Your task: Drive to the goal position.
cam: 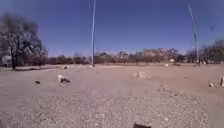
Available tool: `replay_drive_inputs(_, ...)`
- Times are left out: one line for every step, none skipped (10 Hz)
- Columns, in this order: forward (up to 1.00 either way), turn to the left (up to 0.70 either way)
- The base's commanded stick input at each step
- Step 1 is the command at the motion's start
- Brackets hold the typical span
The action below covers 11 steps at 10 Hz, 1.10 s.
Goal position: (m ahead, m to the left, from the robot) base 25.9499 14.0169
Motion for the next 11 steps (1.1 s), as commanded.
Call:
replay_drive_inputs(0.70, 0.00)
replay_drive_inputs(0.70, 0.00)
replay_drive_inputs(0.70, 0.00)
replay_drive_inputs(0.70, 0.00)
replay_drive_inputs(0.70, 0.00)
replay_drive_inputs(0.70, 0.00)
replay_drive_inputs(0.70, 0.02)
replay_drive_inputs(0.70, 0.05)
replay_drive_inputs(0.70, 0.35)
replay_drive_inputs(0.70, 0.35)
replay_drive_inputs(0.70, 0.35)
